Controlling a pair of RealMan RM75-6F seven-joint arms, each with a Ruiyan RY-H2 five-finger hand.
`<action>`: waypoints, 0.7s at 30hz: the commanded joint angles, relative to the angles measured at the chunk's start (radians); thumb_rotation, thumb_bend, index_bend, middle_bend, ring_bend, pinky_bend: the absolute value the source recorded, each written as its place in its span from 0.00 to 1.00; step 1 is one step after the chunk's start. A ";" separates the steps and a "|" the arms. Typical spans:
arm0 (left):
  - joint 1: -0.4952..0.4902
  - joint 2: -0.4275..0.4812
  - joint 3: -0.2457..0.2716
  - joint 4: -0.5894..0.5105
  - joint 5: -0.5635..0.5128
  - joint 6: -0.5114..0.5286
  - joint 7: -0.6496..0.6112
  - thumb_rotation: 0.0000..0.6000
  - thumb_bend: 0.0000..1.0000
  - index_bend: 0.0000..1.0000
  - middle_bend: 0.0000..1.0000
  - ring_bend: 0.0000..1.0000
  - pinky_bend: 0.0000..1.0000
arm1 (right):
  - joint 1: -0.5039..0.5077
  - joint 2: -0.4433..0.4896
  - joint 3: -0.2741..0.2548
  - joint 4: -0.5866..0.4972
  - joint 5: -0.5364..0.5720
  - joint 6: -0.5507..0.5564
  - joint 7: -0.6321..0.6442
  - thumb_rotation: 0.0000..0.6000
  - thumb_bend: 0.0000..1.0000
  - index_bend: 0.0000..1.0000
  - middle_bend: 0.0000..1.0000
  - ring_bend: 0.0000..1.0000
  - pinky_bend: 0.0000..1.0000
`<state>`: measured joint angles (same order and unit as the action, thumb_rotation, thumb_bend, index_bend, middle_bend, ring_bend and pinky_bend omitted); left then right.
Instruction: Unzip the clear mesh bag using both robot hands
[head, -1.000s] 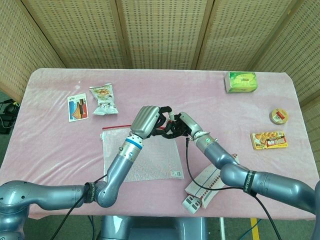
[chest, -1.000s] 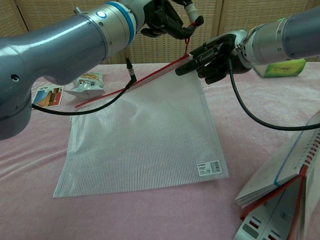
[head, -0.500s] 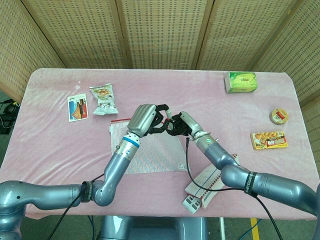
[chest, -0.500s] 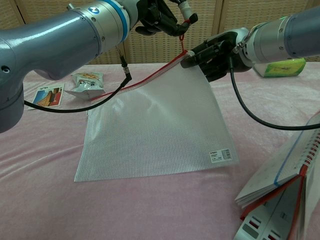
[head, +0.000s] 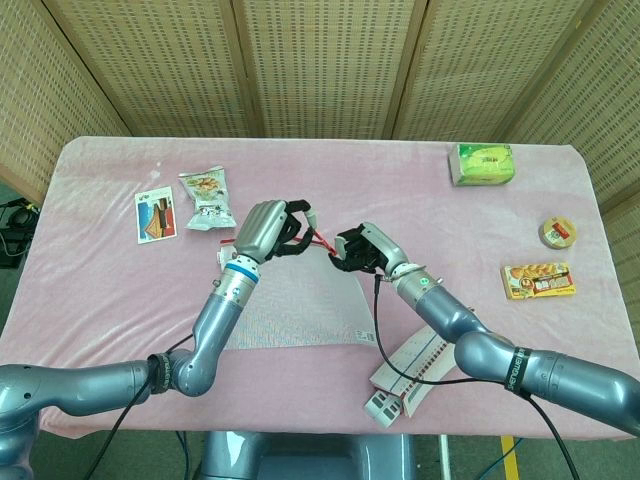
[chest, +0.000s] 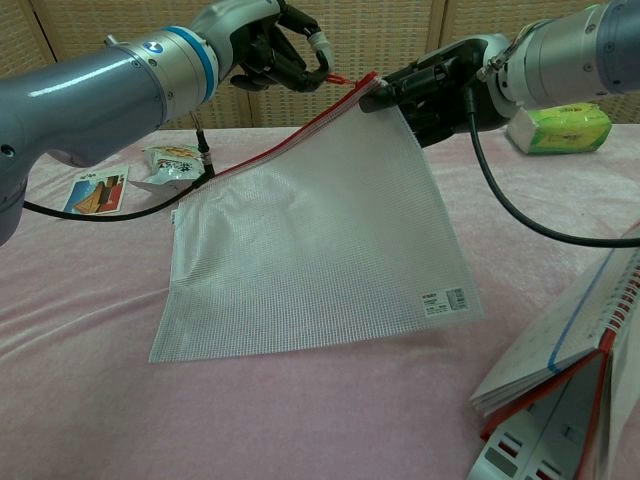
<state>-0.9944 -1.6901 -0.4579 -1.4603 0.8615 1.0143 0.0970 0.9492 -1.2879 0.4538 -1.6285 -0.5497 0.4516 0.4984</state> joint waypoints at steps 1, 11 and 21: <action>0.009 0.009 0.004 0.023 -0.004 -0.021 -0.020 1.00 0.59 0.81 0.98 0.92 1.00 | -0.012 0.010 0.016 -0.006 -0.013 -0.018 0.018 1.00 0.76 0.81 0.94 0.95 1.00; 0.035 0.052 0.024 0.091 -0.010 -0.097 -0.072 1.00 0.59 0.81 0.98 0.92 1.00 | -0.058 0.039 0.090 -0.017 -0.046 -0.105 0.107 1.00 0.79 0.81 0.94 0.95 1.00; 0.098 0.089 0.056 0.190 0.021 -0.132 -0.158 1.00 0.59 0.81 0.98 0.92 1.00 | -0.103 0.067 0.132 0.001 -0.082 -0.139 0.159 1.00 0.79 0.81 0.94 0.95 1.00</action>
<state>-0.9041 -1.6074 -0.4069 -1.2783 0.8763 0.8871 -0.0544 0.8486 -1.2224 0.5848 -1.6282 -0.6290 0.3140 0.6555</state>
